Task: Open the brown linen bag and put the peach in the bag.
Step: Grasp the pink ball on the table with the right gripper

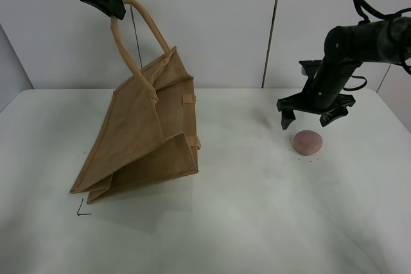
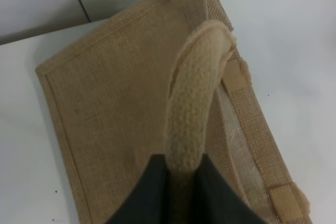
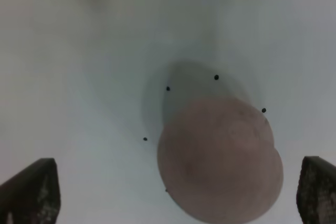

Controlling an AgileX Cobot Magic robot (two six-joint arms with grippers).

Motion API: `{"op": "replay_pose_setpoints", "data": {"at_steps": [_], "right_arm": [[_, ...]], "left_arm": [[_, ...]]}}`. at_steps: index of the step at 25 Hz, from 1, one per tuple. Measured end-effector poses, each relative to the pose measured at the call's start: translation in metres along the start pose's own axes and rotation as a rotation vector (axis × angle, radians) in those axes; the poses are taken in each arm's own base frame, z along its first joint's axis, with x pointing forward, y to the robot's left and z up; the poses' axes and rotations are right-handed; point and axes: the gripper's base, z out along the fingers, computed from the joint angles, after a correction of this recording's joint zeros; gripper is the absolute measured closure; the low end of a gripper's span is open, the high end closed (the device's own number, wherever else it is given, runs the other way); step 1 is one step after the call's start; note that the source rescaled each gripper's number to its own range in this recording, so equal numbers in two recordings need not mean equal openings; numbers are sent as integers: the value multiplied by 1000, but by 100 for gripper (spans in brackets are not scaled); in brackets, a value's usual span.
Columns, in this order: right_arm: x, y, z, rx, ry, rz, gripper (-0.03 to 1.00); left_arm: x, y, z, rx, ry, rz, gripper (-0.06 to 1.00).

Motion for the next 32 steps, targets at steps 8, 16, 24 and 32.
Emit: {"op": "replay_pose_setpoints", "data": {"at_steps": [8, 16, 24, 32], "right_arm": [[-3, -2, 8, 16, -31, 23, -3], [3, -3, 41, 20, 37, 24, -3], [7, -4, 53, 28, 72, 18, 8], [7, -6, 40, 50, 95, 1, 96]], "left_arm": [[0, 0, 0, 0, 0, 0, 94], [0, 0, 0, 0, 0, 0, 94], [0, 0, 0, 0, 0, 0, 94], [0, 0, 0, 0, 0, 1, 94]]}}
